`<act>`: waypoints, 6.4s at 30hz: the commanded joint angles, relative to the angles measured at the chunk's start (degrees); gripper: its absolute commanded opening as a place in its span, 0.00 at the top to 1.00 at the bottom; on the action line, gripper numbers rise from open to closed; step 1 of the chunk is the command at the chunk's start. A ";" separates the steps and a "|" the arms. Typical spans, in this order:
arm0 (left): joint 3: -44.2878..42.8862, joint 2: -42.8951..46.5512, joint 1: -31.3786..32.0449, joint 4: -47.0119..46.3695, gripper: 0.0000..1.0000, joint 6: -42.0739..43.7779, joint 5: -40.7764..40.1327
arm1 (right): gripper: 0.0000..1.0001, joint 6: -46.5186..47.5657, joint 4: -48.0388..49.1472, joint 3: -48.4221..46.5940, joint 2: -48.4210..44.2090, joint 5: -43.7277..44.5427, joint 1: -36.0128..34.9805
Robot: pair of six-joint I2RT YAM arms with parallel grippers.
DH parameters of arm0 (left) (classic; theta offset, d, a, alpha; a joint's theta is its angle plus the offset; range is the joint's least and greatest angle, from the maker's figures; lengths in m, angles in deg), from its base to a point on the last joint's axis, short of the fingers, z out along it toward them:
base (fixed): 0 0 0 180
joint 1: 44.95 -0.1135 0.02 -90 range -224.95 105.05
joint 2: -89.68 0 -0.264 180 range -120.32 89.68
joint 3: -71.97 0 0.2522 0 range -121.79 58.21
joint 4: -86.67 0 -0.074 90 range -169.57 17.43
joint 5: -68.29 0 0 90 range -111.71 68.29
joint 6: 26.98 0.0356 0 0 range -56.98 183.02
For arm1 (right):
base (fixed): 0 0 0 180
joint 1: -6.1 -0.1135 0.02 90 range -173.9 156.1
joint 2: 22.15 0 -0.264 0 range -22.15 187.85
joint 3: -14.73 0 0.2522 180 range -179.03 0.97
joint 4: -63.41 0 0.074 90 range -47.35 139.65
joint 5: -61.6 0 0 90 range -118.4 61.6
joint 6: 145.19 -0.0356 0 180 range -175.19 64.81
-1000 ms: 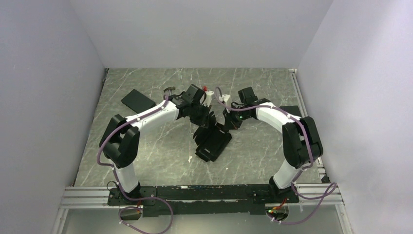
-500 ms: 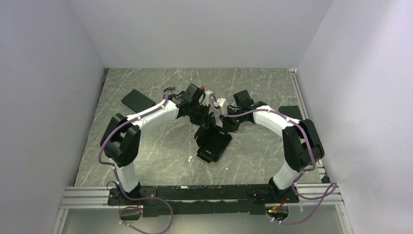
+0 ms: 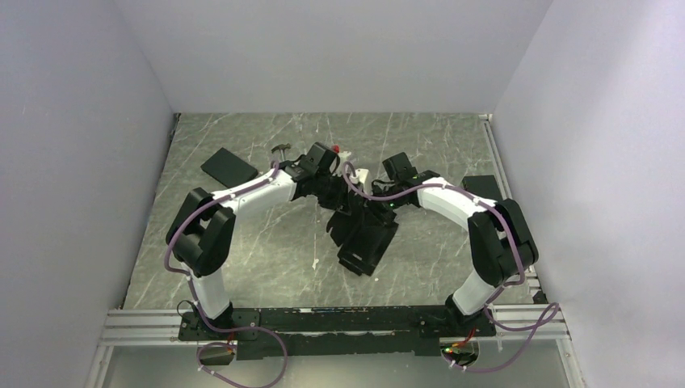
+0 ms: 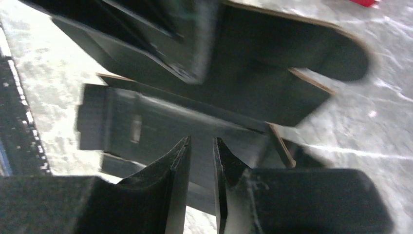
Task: Fold the paper box
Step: Fold the paper box at the center of the board.
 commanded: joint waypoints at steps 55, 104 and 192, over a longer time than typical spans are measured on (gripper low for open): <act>21.54 19.37 5.82 -39.74 1.00 7.34 -31.69 | 0.34 -48.37 49.23 12.72 2.58 -3.59 18.71; 32.94 22.22 -1.85 -64.19 1.00 -9.03 -7.23 | 1.00 -45.38 51.83 12.81 -2.68 -4.63 15.33; 27.30 15.09 -1.34 -56.89 1.00 -10.43 -7.34 | 1.00 -44.46 48.51 10.75 -1.21 -5.02 13.26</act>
